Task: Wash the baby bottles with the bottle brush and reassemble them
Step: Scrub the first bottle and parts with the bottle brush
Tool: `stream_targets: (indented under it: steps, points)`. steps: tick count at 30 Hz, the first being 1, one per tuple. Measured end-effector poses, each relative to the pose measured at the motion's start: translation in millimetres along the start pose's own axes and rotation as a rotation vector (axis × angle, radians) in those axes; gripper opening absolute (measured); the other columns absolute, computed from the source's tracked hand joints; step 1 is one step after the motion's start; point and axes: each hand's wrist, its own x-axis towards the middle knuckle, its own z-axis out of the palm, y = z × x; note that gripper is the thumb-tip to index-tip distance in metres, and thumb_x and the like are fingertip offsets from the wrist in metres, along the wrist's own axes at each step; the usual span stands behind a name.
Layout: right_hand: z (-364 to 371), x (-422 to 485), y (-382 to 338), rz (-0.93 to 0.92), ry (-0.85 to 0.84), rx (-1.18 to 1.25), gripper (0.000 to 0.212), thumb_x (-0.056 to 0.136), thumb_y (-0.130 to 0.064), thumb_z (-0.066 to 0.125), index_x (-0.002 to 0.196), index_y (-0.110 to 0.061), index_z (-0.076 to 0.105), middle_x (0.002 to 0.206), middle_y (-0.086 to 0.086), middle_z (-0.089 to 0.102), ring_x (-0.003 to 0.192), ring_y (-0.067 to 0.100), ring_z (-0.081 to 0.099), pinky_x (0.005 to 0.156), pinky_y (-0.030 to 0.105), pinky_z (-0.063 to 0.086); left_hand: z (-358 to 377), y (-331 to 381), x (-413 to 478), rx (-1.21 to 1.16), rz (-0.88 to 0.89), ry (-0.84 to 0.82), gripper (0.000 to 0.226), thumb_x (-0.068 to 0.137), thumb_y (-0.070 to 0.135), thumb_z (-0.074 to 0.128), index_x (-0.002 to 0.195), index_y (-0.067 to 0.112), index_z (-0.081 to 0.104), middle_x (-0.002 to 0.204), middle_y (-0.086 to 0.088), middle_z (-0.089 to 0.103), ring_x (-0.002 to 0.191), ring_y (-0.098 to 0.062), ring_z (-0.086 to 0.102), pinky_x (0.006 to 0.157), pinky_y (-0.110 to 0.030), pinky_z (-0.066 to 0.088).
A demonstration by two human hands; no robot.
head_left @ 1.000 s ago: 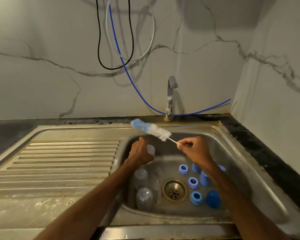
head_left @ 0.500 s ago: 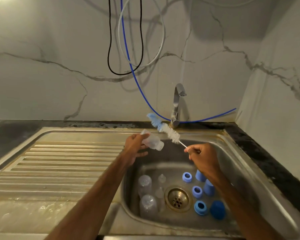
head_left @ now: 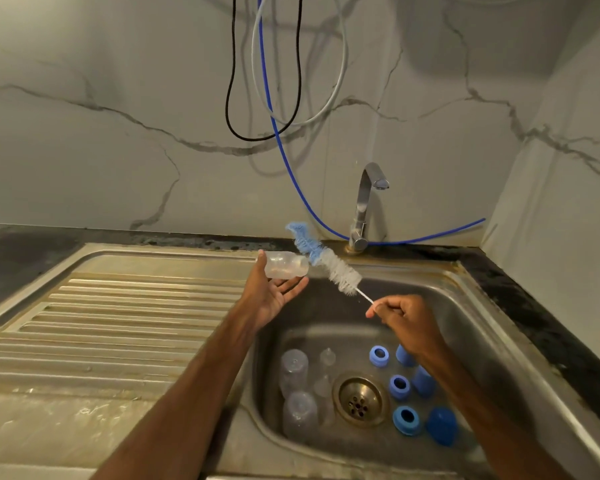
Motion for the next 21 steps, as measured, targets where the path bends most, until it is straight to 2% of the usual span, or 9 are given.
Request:
stream_targets:
  steps: [3, 7, 11, 14, 16, 19, 21]
  points:
    - [-7, -7, 0, 0.001, -0.065, 0.028, 0.034, 0.096, -0.034, 0.066, 0.065, -0.024, 0.077, 0.052, 0.017, 0.056, 0.051, 0.028, 0.045, 0.057, 0.042, 0.040, -9, 12, 1, -0.018, 0.035, 0.018, 0.062, 0.099, 0.057, 0.055, 0.140, 0.016, 0.034, 0.128, -0.032, 0.057, 0.105, -0.037, 0.068, 0.073, -0.041, 0.065]
    - [-12, -10, -6, -0.013, -0.142, -0.007, 0.042, 0.095, -0.035, 0.067, 0.057, -0.017, 0.069, 0.046, 0.009, 0.048, 0.047, 0.021, 0.041, 0.055, 0.039, 0.037, -17, 22, 2, 0.012, 0.113, 0.032, 0.067, 0.096, 0.050, 0.064, 0.145, 0.014, 0.034, 0.132, -0.032, 0.055, 0.113, -0.038, 0.066, 0.076, -0.038, 0.064]
    - [-21, -13, -5, -0.010, -0.140, -0.120, 0.040, 0.093, -0.038, 0.069, 0.057, -0.020, 0.070, 0.047, 0.010, 0.056, 0.045, 0.021, 0.048, 0.056, 0.047, 0.046, -24, 23, 2, -0.030, 0.189, 0.121, 0.086, 0.091, 0.054, 0.067, 0.153, 0.006, 0.031, 0.136, -0.029, 0.054, 0.118, -0.037, 0.064, 0.075, -0.038, 0.064]
    - [-25, -15, -2, -0.004, -0.150, -0.198, 0.035, 0.091, -0.042, 0.069, 0.061, -0.026, 0.071, 0.051, 0.006, 0.063, 0.051, 0.031, 0.059, 0.061, 0.050, 0.053, -25, 22, 2, -0.052, 0.205, 0.162, 0.097, 0.086, 0.059, 0.068, 0.155, 0.005, 0.028, 0.138, -0.029, 0.054, 0.119, -0.039, 0.064, 0.082, -0.044, 0.063]
    - [-25, -18, -4, 0.002, -0.147, -0.241, 0.036, 0.091, -0.043, 0.069, 0.060, -0.026, 0.071, 0.048, 0.005, 0.061, 0.048, 0.030, 0.057, 0.058, 0.048, 0.053, -23, 20, -1, -0.030, 0.193, 0.143, 0.100, 0.081, 0.062, 0.067, 0.155, 0.006, 0.030, 0.138, -0.028, 0.056, 0.119, -0.041, 0.065, 0.084, -0.047, 0.063]
    - [-26, -17, -8, 0.010, -0.111, -0.308, 0.042, 0.091, -0.042, 0.071, 0.054, -0.022, 0.069, 0.041, -0.002, 0.054, 0.039, 0.009, 0.045, 0.054, 0.038, 0.046, -18, 16, -2, 0.073, 0.221, 0.117, 0.088, 0.087, 0.058, 0.062, 0.151, 0.006, 0.034, 0.136, -0.026, 0.057, 0.117, -0.038, 0.066, 0.095, -0.055, 0.057]
    - [-27, -16, -10, 0.014, -0.089, -0.372, 0.042, 0.090, -0.042, 0.071, 0.054, -0.021, 0.069, 0.042, -0.004, 0.055, 0.040, 0.006, 0.046, 0.054, 0.039, 0.047, -13, 12, -2, 0.147, 0.252, 0.108, 0.072, 0.098, 0.049, 0.056, 0.150, 0.005, 0.034, 0.134, -0.023, 0.058, 0.112, -0.035, 0.068, 0.096, -0.056, 0.056]
